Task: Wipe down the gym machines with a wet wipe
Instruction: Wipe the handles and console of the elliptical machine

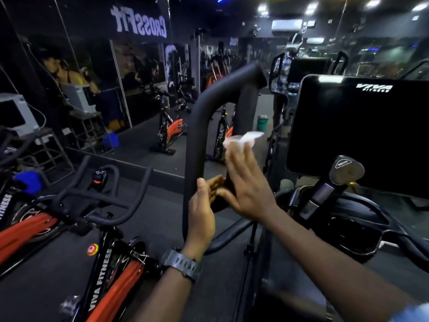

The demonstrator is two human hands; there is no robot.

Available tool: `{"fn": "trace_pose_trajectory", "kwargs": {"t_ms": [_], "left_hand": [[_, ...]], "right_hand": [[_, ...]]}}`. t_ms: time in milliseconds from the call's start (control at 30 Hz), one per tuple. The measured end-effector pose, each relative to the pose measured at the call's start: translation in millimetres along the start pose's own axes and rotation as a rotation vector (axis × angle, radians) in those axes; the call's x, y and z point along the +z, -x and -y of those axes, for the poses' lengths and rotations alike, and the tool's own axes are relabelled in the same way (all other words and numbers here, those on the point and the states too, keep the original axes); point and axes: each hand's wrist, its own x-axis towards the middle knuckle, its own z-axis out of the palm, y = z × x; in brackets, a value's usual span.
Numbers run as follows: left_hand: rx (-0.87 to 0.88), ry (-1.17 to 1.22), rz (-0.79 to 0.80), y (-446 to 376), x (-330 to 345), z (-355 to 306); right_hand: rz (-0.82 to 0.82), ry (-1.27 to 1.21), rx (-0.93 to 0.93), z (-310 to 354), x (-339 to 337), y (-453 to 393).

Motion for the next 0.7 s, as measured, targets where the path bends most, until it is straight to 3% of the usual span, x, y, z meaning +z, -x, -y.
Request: {"fn": "trace_pose_trajectory", "kwargs": {"t_ms": [100,200,333,467,533,633,700], "left_hand": [[0.047,-0.055,-0.068,9,-12,8],[0.142,-0.142,-0.214,15,-28,18],[0.174,-0.24,-0.264,20,-33,18],[0.149,-0.23,-0.317,22,-42,20],[0.121,-0.22,-0.36,22,-49,23],[0.07,-0.206,-0.395,20,-54,24],[0.08,-0.224,-0.4,18,-51,22]], "right_hand": [[0.174,0.282,-0.406,-7,12,45],[0.161,0.354,-0.579,-25,-10,10],[0.153,0.439,-0.403,-17,-28,-45],[0.485,0.439,-0.269,46,3,-8],[0.54,0.422,-0.114,71,17,3],[0.536,0.448,0.035,88,27,8],[0.447,0.429,0.016,83,30,17]]}}
